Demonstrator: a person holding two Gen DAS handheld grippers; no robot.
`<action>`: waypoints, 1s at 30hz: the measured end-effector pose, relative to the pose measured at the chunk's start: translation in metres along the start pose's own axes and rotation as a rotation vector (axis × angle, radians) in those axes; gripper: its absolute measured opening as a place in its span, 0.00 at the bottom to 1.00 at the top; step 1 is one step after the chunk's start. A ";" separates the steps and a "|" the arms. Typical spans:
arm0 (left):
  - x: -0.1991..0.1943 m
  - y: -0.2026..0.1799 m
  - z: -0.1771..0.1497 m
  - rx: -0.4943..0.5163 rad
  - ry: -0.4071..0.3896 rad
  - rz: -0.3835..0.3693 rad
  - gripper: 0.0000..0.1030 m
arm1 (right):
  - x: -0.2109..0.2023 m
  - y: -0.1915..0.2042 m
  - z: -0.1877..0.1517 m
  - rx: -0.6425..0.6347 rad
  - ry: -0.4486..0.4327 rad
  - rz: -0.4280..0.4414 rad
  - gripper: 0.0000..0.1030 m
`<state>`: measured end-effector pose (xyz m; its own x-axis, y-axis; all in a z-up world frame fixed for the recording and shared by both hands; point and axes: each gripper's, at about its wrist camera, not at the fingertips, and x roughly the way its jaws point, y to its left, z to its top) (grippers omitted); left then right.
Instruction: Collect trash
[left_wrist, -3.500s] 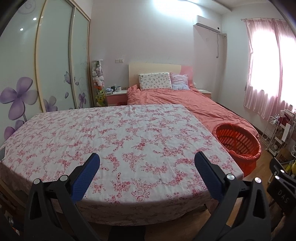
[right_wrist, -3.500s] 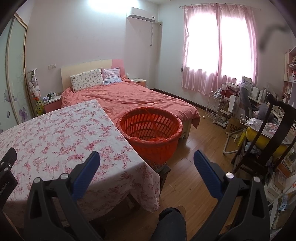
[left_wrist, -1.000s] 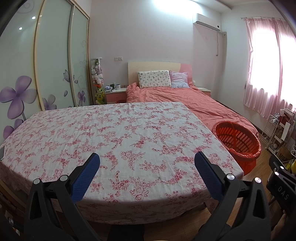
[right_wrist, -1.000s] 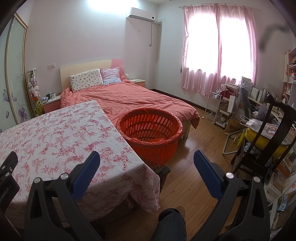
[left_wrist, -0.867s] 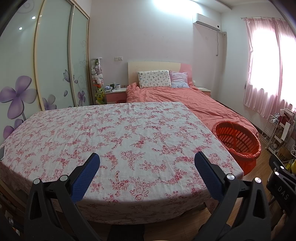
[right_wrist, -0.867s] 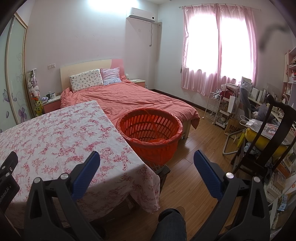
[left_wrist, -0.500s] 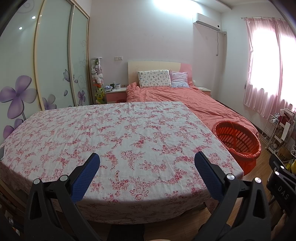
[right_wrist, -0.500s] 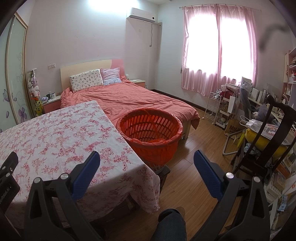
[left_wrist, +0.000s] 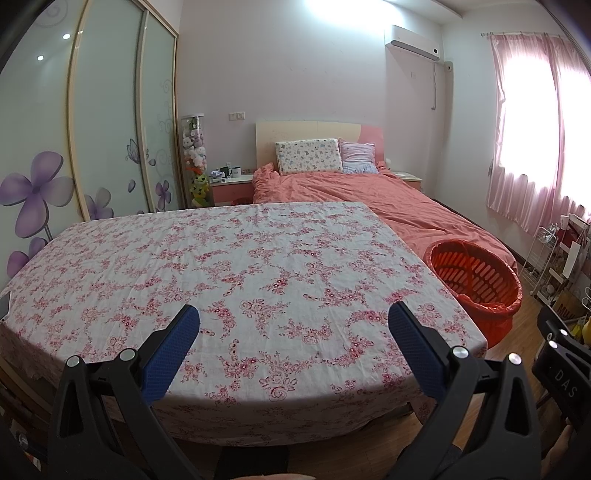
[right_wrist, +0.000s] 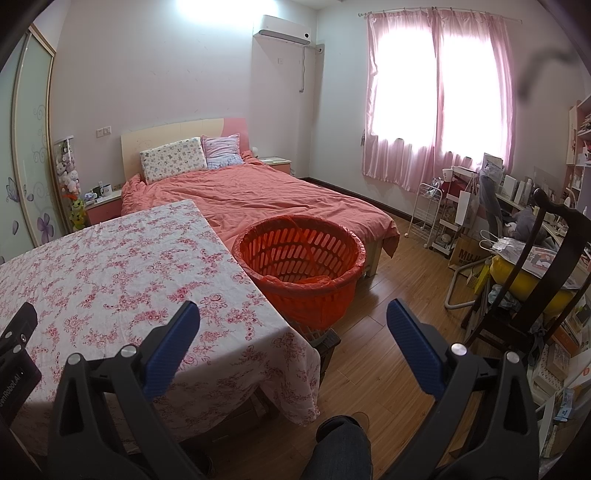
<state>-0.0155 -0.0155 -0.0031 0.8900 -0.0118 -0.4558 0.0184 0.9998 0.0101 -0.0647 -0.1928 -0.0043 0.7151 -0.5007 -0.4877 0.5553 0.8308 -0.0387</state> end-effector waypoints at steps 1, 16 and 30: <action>0.000 0.000 0.000 0.000 0.000 0.001 0.98 | 0.000 0.000 0.000 0.000 0.000 0.000 0.96; -0.001 -0.001 0.001 0.000 0.002 0.005 0.98 | 0.000 0.000 0.000 0.000 0.000 0.000 0.96; 0.000 0.001 0.000 -0.002 0.011 0.006 0.98 | 0.000 0.001 0.000 0.000 0.001 0.000 0.96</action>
<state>-0.0156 -0.0148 -0.0029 0.8851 -0.0051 -0.4654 0.0118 0.9999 0.0114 -0.0641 -0.1920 -0.0043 0.7149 -0.5002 -0.4885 0.5549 0.8310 -0.0387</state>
